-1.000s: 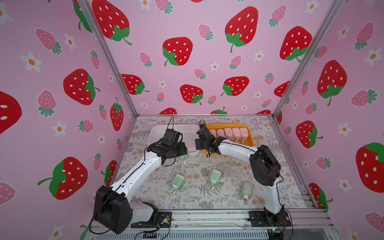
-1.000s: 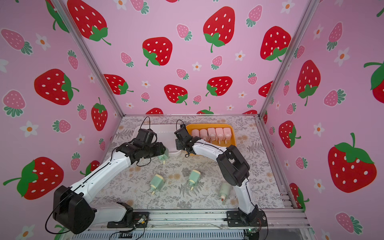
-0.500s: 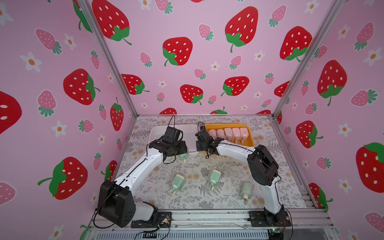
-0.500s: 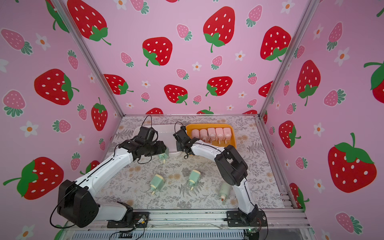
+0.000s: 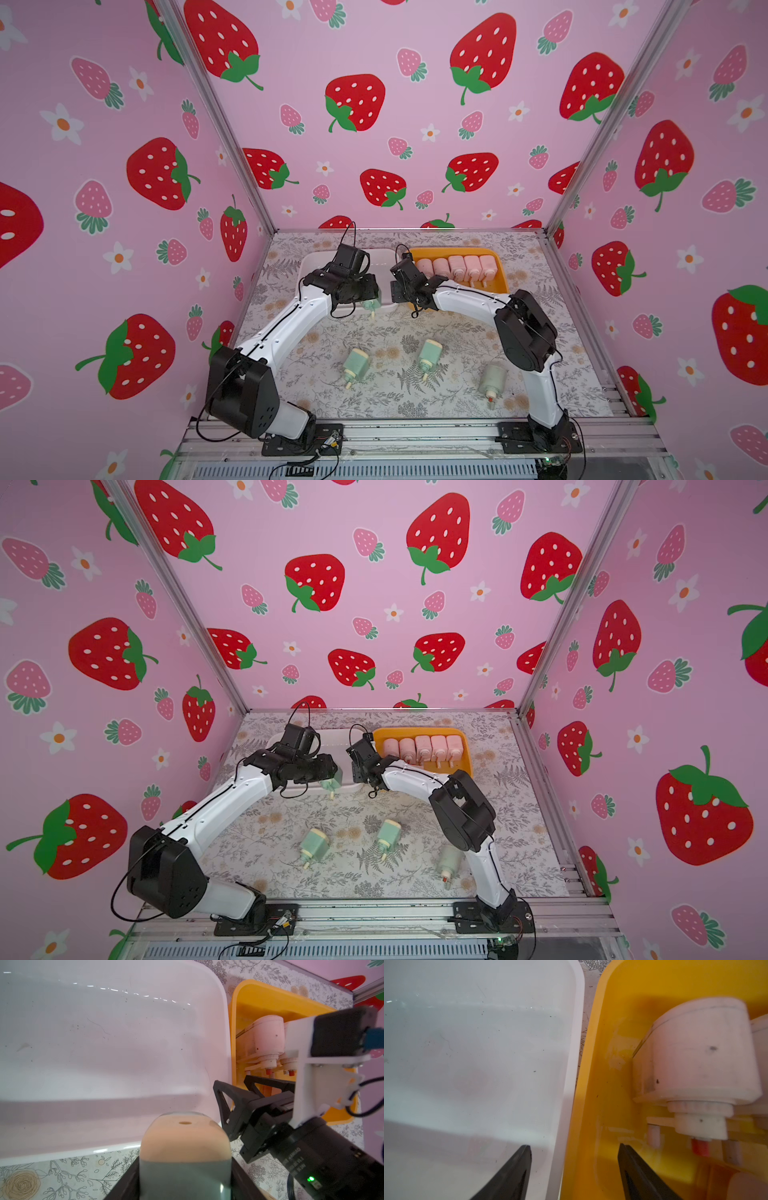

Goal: Place the pencil sharpeners by color into the storage box
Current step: Place the pencil sharpener in the storage box.

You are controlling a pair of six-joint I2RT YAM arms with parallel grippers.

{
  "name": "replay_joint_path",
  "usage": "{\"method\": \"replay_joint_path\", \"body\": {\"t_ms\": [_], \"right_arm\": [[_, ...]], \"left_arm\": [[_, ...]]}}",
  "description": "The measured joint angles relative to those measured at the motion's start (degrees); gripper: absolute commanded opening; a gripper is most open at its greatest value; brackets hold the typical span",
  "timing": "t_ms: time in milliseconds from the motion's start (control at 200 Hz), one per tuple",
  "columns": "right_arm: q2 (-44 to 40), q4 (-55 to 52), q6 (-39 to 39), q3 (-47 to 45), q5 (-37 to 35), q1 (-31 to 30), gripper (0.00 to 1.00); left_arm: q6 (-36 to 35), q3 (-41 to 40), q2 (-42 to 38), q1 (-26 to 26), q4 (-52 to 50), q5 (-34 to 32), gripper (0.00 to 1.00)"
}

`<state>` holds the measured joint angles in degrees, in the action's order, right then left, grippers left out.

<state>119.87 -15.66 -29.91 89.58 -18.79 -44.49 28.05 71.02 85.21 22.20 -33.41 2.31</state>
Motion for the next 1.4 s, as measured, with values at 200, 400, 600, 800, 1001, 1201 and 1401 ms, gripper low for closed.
{"method": "replay_joint_path", "body": {"t_ms": [200,400,600,800,1001,1201,1401], "right_arm": [[-0.3,0.1,1.1,-1.4,0.0,0.0,0.89],[-1.9,0.1,2.2,-2.4,0.0,0.0,1.0],[-4.9,1.2,2.7,-4.1,0.3,0.0,1.0],[-5.8,2.4,2.7,-5.4,0.6,0.0,1.0],[-5.8,2.4,2.8,-5.9,1.1,0.0,1.0],[-5.8,2.4,3.2,-6.2,1.4,0.0,1.0],[-5.8,2.4,3.2,-6.4,1.6,0.0,1.0]], "left_arm": [[0.0,8.6,10.1,-0.6,0.4,-0.9,0.0],[0.0,14.4,18.6,-0.8,0.4,-0.9,0.0],[0.0,17.9,23.5,-1.0,0.1,-0.8,0.0],[0.0,21.4,27.6,-1.3,-0.3,-0.8,0.0],[0.5,22.3,29.3,-1.4,-0.2,-0.3,0.0],[1.6,22.9,31.0,-1.5,0.3,0.4,0.0],[2.0,23.7,33.2,-1.5,0.6,0.8,0.0]]}}
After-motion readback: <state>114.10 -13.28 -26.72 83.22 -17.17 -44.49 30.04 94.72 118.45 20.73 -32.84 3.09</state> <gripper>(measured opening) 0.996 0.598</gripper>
